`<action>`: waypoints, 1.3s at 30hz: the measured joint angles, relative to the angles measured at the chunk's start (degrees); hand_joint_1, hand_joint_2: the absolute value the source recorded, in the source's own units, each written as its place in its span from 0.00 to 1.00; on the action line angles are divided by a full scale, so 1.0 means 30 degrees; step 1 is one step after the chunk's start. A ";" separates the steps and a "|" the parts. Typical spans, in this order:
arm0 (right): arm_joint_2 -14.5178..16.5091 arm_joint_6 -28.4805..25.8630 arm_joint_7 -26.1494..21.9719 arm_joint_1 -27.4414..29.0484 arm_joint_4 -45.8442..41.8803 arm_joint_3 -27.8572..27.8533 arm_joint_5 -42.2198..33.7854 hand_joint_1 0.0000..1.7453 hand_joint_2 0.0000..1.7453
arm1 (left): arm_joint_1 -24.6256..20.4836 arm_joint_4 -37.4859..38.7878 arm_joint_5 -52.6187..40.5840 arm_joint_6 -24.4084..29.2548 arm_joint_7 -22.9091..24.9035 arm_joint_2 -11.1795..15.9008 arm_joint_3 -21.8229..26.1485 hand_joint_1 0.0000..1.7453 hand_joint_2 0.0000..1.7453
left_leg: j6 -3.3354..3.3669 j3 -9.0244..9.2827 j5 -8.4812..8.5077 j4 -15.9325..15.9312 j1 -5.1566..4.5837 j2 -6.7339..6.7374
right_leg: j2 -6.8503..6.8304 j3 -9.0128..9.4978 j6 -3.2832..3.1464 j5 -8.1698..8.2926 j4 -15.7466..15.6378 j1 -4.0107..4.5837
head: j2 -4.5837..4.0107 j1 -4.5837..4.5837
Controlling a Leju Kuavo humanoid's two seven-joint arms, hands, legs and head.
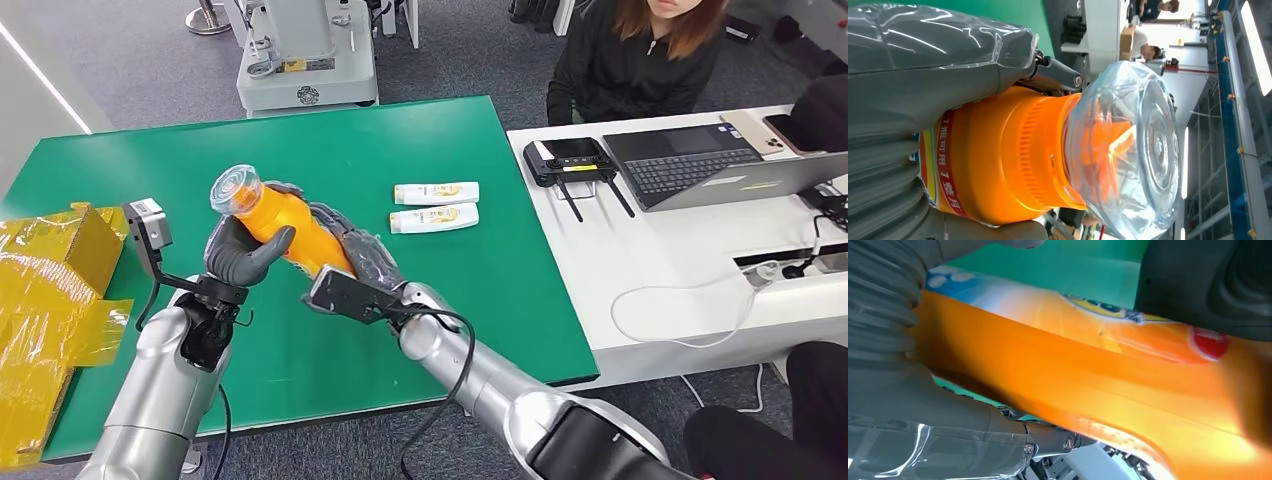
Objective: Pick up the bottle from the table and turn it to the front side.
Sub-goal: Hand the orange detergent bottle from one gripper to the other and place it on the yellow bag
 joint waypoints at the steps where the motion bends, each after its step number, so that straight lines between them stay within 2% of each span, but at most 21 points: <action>1: -0.0017 -0.0004 -0.0131 0.0120 -0.0117 -0.0035 -0.0095 0.00 1.00 | 0.0007 -0.0067 -0.0381 0.0268 -0.0194 0.0005 0.0000 1.00 1.00 | 0.0000 0.0000 0.0000 0.0000 0.0000 0.0000 | 0.0000 0.0000 0.0000 0.0000 0.0000 0.0000 | 0.0000 0.0000; 11: -0.0324 -0.0291 -0.1009 0.1377 -0.1331 -0.0502 -0.1445 0.00 1.00 | -0.0295 -0.0741 -0.3700 0.1770 -0.1664 0.0202 -0.0174 1.00 1.00 | 0.0000 -0.0001 0.0000 0.0000 0.0000 -0.0004 | -0.0003 -0.0005 0.0000 0.0000 -0.0003 0.0000 | 0.0000 0.0002; 16: -0.0878 -0.0279 -0.1623 0.2243 -0.1973 -0.1146 -0.2181 0.00 1.00 | -0.0520 -0.0628 -0.6802 0.4323 -0.3130 0.0410 -0.0674 1.00 1.00 | 0.0001 -0.0003 -0.0001 0.0001 -0.0002 0.0004 | 0.0003 -0.0004 0.0000 0.0000 -0.0006 -0.0002 | 0.0000 0.0004; 20: -0.1299 -0.0244 -0.1781 0.3020 -0.2446 -0.1510 -0.2421 0.00 1.00 | -0.0555 -0.0628 -0.9766 0.6327 -0.3681 0.0661 -0.1224 1.00 1.00 | 0.0001 -0.0005 -0.0002 0.0002 -0.0002 0.0001 | 0.0001 -0.0006 0.0001 0.0000 -0.0008 -0.0002 | -0.0002 0.0002; 31: -0.1710 -0.0168 -0.1996 0.4316 -0.3027 -0.1863 -0.3137 0.00 1.00 | -0.2033 0.0235 -1.5671 1.0310 -0.3838 0.1169 -0.2650 1.00 1.00 | 0.0000 -0.0008 -0.0001 0.0001 0.0000 0.0009 | 0.0009 -0.0013 -0.0001 0.0001 -0.0004 0.0000 | 0.0000 0.0002; 39: -0.1920 0.0087 -0.2091 0.5147 -0.3204 -0.1965 -0.3318 0.00 1.00 | -0.3557 0.1462 -2.0146 1.5956 -0.2815 0.2457 -0.3701 1.00 1.00 | -0.0001 -0.0009 -0.0003 -0.0002 0.0000 0.0026 | 0.0028 -0.0013 -0.0001 0.0000 -0.0002 0.0000 | 0.0000 0.0002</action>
